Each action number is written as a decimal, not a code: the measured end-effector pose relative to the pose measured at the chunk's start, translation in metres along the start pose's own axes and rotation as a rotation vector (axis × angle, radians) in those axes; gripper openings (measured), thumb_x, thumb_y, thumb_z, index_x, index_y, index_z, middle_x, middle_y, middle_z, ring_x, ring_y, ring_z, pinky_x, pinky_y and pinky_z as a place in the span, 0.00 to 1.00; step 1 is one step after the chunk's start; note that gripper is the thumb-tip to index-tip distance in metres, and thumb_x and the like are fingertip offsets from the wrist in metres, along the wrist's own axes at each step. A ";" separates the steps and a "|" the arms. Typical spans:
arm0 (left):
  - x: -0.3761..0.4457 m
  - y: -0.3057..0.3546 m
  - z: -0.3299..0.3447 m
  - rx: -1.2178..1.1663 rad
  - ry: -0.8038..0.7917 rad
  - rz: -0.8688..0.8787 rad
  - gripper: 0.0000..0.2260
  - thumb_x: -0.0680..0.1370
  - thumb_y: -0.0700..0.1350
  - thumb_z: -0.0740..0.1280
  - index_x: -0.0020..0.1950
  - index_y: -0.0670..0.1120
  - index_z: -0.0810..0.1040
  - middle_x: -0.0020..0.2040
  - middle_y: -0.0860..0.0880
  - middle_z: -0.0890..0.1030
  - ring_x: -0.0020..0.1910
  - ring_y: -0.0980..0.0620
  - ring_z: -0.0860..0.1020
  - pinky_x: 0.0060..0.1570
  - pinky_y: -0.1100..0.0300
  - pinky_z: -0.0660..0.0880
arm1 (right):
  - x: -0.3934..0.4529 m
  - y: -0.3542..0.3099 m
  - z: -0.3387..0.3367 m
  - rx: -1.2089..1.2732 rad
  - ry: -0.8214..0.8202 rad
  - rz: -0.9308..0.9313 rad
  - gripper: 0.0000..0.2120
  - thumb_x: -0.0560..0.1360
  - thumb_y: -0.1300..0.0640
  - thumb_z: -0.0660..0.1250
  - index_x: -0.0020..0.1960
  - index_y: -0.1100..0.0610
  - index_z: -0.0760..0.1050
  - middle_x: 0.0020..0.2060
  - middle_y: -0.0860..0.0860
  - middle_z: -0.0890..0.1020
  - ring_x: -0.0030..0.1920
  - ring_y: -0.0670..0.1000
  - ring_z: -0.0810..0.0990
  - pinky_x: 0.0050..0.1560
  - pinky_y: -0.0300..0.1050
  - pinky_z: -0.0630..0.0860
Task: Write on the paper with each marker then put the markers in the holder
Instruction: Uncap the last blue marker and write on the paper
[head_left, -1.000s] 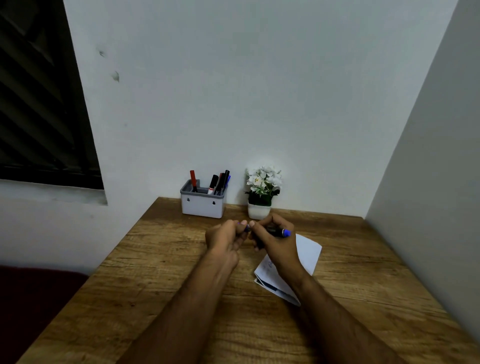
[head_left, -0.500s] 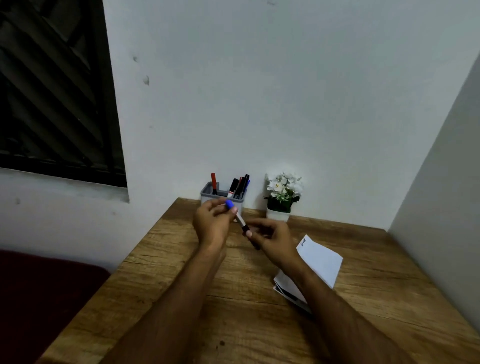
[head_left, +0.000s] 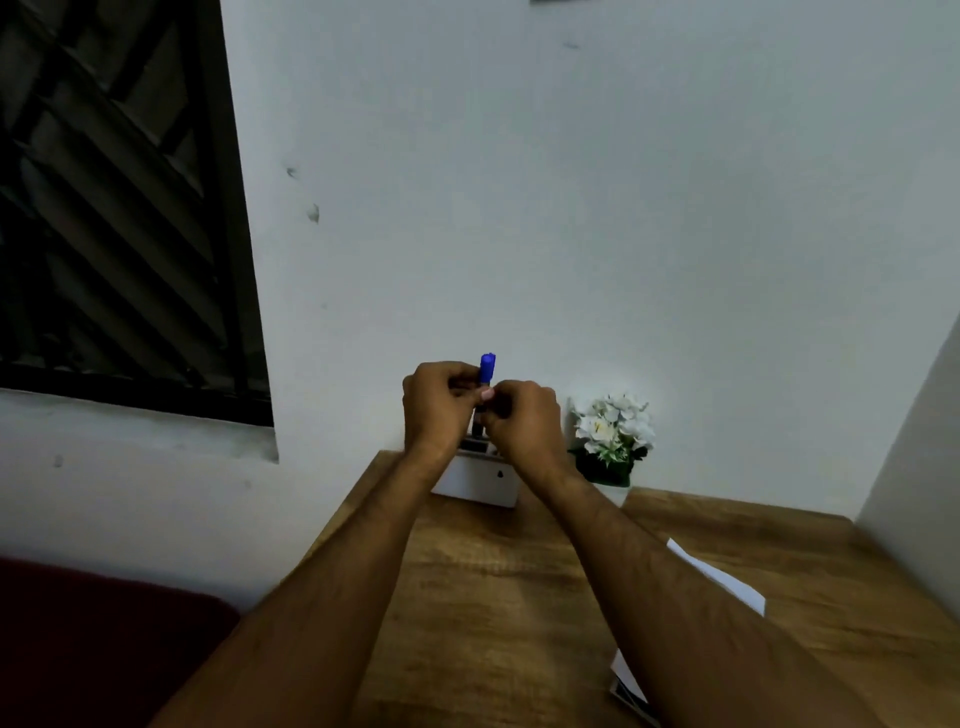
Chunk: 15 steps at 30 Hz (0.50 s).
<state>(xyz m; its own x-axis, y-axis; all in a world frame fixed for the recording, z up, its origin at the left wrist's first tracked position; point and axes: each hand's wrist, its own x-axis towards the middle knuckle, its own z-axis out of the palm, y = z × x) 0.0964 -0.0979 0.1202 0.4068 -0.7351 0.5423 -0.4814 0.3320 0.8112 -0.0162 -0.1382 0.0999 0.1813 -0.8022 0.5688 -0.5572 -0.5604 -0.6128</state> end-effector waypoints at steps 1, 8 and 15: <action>0.005 -0.004 0.003 0.008 -0.006 0.002 0.12 0.71 0.38 0.77 0.54 0.42 0.85 0.46 0.47 0.87 0.44 0.55 0.83 0.48 0.68 0.77 | 0.005 0.003 0.005 -0.005 -0.003 0.017 0.05 0.76 0.64 0.71 0.43 0.59 0.84 0.35 0.50 0.86 0.34 0.46 0.82 0.39 0.45 0.80; 0.015 -0.039 0.025 0.061 -0.033 -0.057 0.12 0.72 0.40 0.77 0.55 0.42 0.85 0.47 0.47 0.86 0.44 0.54 0.83 0.44 0.69 0.75 | 0.013 0.018 0.021 -0.058 -0.030 0.058 0.05 0.76 0.62 0.70 0.44 0.62 0.84 0.37 0.57 0.86 0.37 0.54 0.83 0.41 0.45 0.78; 0.012 -0.055 0.029 0.052 -0.046 -0.134 0.12 0.69 0.40 0.79 0.51 0.42 0.85 0.42 0.50 0.85 0.39 0.60 0.82 0.40 0.71 0.77 | 0.006 0.029 0.027 -0.073 0.006 0.039 0.05 0.73 0.63 0.69 0.39 0.60 0.82 0.32 0.56 0.84 0.36 0.58 0.82 0.42 0.56 0.80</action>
<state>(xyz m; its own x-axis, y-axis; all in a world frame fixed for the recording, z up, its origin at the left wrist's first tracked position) 0.1050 -0.1422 0.0753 0.4346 -0.7976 0.4184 -0.4649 0.1992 0.8626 -0.0088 -0.1650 0.0707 0.1538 -0.8219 0.5485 -0.6215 -0.5121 -0.5929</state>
